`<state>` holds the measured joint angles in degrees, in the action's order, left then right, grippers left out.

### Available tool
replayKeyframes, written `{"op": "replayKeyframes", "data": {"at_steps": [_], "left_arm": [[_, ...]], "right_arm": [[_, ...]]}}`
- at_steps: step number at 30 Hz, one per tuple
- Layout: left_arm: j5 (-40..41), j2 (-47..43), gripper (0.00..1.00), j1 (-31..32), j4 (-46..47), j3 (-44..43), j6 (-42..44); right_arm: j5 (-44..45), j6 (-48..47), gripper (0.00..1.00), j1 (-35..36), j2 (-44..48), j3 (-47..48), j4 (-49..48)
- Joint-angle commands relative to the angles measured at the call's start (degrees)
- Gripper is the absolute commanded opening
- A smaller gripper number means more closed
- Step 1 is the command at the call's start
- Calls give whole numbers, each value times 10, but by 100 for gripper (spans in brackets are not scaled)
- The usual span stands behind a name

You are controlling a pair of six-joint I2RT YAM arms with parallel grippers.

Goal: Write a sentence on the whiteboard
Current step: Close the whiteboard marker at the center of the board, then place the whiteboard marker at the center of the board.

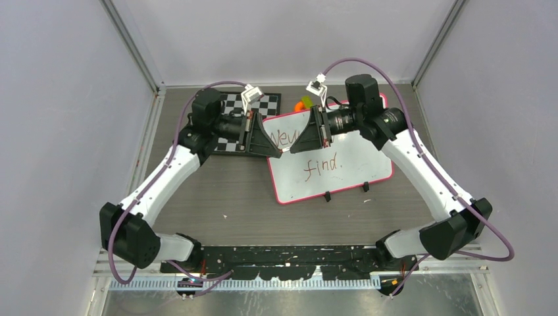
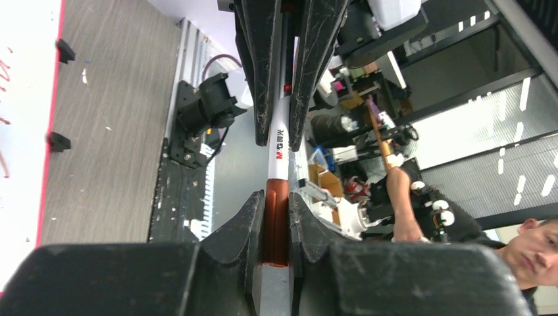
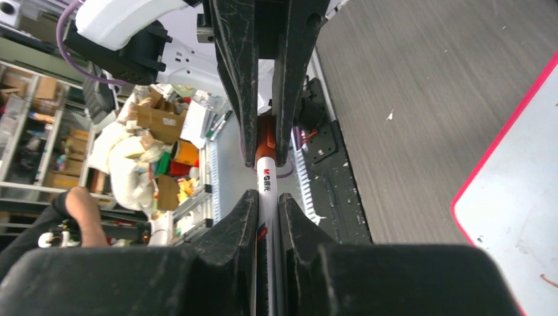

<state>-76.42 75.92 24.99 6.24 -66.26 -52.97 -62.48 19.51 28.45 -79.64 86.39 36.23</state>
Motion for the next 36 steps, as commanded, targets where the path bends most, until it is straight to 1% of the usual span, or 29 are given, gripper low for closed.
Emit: {"op": "replayKeyframes", "data": {"at_steps": [1,3,5,8,10,11,12,14,17,19,20,21,24,28,30,32,34,35,36], "left_arm": [[117,9,0,31,-242,-121,246],[169,9,0,43,-340,-158,367],[223,2,0,49,-396,-176,439],[292,-5,0,51,-451,-188,512],[318,-8,0,51,-475,-194,544],[319,-9,0,47,-483,-195,550],[309,-12,0,38,-482,-193,547],[281,-16,0,20,-472,-184,534],[232,-21,0,-32,-451,-170,490],[207,-25,0,-65,-441,-163,479],[203,-28,0,-80,-444,-162,483],[201,-30,0,-93,-448,-162,488],[191,-35,0,-150,-461,-159,499],[212,-38,0,-257,-485,-142,526],[246,-36,0,-308,-518,-133,571],[265,-33,0,-349,-549,-118,618],[281,-32,0,-382,-569,-91,667],[292,-31,0,-402,-577,-77,701],[304,-31,0,-410,-582,-60,715]], "right_arm": [[25,65,0,38,-26,-26,-48],[21,87,0,37,-33,-30,-58],[12,115,0,37,-35,-35,-84],[10,124,0,38,-33,-33,-88],[11,114,0,35,-32,-28,-80],[10,105,1,31,-33,-22,-70],[10,94,8,25,-34,-14,-59],[7,77,28,6,-38,7,-31],[5,66,51,-44,-41,40,-1],[3,66,62,-81,-35,50,0],[2,65,69,-97,-31,53,0],[0,65,73,-112,-27,55,0],[-4,54,76,-147,-20,69,20],[20,-13,77,-183,-14,87,87],[42,-47,78,-195,-5,84,112],[98,-87,79,-196,9,76,138],[150,-110,80,-198,31,55,141],[160,-119,80,-200,42,44,141],[165,-125,80,-201,52,35,142]]}}
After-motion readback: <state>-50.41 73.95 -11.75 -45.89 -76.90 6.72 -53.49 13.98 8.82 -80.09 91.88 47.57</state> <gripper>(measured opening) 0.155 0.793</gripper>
